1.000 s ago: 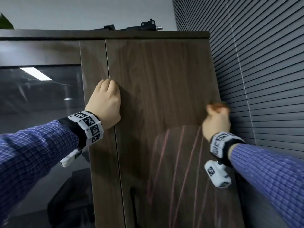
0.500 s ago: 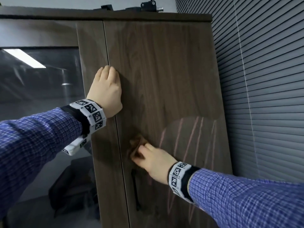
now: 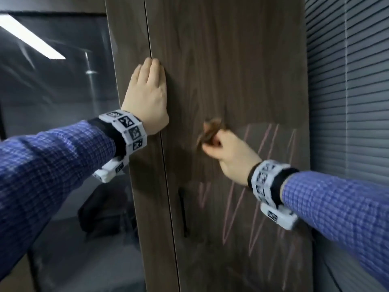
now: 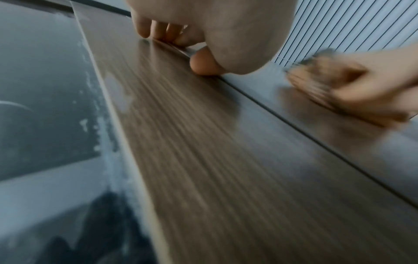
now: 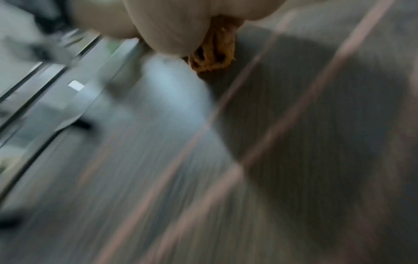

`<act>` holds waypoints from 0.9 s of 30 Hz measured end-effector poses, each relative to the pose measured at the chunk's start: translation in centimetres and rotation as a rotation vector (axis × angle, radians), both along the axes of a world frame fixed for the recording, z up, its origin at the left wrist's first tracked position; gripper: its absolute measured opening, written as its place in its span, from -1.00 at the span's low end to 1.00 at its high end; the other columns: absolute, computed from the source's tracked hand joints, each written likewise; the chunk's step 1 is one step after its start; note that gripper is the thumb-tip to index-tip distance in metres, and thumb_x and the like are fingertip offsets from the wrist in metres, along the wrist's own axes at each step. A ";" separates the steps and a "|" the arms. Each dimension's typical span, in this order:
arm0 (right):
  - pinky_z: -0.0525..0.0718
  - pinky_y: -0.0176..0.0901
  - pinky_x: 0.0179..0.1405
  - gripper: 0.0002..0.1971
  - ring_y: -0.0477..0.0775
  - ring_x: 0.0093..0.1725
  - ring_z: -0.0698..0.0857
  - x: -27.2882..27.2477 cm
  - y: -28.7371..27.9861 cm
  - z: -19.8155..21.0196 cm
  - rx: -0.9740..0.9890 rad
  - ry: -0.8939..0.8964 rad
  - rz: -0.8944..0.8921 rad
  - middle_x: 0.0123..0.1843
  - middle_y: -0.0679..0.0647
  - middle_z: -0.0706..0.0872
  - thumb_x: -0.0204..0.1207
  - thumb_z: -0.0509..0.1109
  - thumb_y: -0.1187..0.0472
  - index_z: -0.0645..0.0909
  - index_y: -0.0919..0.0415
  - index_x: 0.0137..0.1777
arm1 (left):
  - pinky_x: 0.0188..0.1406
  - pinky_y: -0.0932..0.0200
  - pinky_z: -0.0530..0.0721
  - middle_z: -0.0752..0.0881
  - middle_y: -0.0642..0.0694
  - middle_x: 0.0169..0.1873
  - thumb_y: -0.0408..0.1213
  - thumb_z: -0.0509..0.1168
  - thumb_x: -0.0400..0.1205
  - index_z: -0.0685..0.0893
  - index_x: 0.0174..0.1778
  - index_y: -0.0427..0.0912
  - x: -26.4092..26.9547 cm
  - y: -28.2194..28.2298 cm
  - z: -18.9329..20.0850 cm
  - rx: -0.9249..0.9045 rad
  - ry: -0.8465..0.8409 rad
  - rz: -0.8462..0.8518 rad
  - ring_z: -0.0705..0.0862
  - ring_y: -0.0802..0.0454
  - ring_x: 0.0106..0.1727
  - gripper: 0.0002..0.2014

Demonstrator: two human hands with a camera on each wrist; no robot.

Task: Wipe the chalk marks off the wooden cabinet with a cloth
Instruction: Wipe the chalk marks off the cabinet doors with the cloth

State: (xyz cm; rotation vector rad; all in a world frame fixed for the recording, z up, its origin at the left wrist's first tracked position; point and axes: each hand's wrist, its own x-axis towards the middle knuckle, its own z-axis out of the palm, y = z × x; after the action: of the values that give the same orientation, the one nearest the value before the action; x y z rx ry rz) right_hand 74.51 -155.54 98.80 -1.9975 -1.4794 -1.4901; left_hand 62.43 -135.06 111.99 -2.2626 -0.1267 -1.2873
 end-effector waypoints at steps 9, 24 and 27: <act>0.67 -0.08 -0.44 -0.53 0.18 -0.09 0.57 -2.0 -0.2 -4.7 -0.493 -0.143 -0.083 0.06 0.15 0.60 0.35 0.28 0.42 0.67 0.07 0.24 | 0.76 -0.24 0.08 0.22 -0.42 0.63 -0.31 0.38 0.36 0.18 0.64 -0.57 -0.2 -0.3 0.1 0.005 -0.036 -0.017 0.16 -0.40 0.69 -0.06; 0.66 0.02 -0.41 -0.47 0.15 -0.09 0.50 0.2 -1.1 -10.3 -0.658 -0.140 0.025 0.00 0.11 0.56 0.28 0.43 0.45 0.65 0.12 0.28 | 0.74 -0.35 0.04 0.34 -0.43 0.55 -0.38 0.24 0.40 0.31 0.57 -0.47 0.5 -0.8 -0.7 0.118 -0.100 -0.089 0.20 -0.43 0.67 -0.25; 0.69 0.04 -0.40 -0.53 0.24 -0.04 0.59 0.6 -1.9 -5.2 -0.552 -0.165 0.020 0.10 0.18 0.61 0.36 0.37 0.42 0.67 0.07 0.27 | 0.70 -0.31 0.17 0.46 -0.40 0.43 -0.40 0.26 0.35 0.42 0.48 -0.42 0.7 -2.1 -1.0 0.214 -0.059 -0.155 0.37 -0.43 0.54 -0.31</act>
State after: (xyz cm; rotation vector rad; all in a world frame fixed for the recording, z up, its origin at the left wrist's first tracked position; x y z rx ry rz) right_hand 75.12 -157.42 93.60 -2.1670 -2.1630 -1.3689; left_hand 63.10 -137.21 110.97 -2.0861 0.1616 -1.3772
